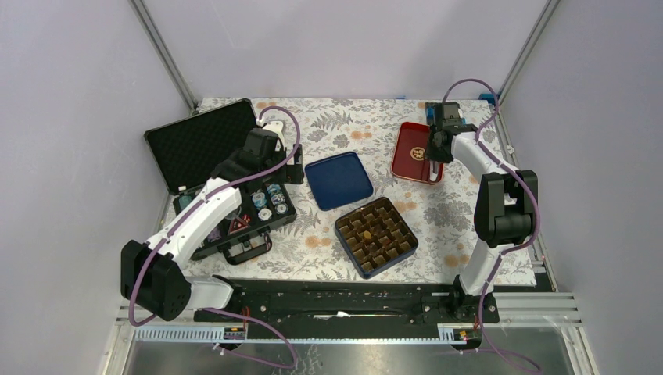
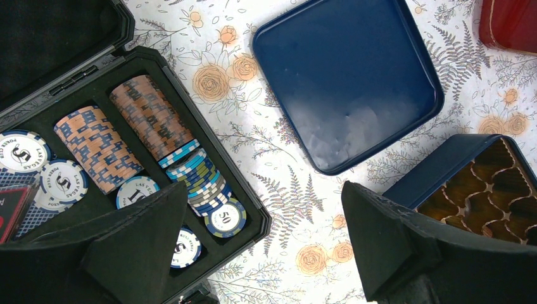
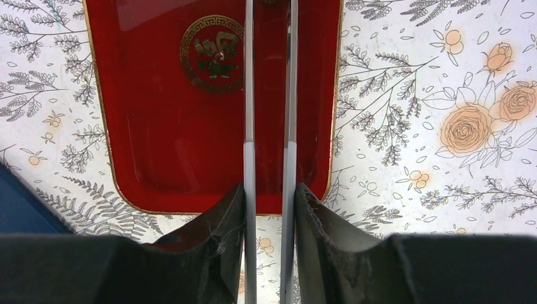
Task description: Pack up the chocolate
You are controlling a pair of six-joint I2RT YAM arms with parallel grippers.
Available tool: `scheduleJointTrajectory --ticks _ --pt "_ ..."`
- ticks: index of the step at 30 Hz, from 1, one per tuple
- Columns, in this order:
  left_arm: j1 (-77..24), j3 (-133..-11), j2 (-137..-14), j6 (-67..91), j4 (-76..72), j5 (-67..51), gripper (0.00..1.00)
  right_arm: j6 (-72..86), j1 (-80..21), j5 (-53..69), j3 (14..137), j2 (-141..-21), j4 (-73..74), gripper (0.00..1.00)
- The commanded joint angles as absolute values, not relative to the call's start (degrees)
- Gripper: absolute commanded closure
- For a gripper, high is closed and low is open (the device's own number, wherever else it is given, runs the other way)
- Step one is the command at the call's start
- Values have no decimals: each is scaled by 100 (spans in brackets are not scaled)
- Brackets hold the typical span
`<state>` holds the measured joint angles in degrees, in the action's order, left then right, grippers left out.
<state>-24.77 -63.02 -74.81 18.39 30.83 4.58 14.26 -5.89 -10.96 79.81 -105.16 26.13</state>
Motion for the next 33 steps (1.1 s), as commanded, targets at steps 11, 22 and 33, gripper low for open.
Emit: scheduleJointTrajectory --ticks 11,22,33 --pt "-2461 -6395 -7239 1846 2970 538 1 1592 -572 -525 7595 -9500 2763 86" --pt "-2461 -6278 -7239 1926 2813 423 1 1536 -681 -421 7146 -8144 3357 89" --pt "-2461 -6213 -7152 1929 2804 451 1 1478 -674 -667 7497 -8880 3314 66"
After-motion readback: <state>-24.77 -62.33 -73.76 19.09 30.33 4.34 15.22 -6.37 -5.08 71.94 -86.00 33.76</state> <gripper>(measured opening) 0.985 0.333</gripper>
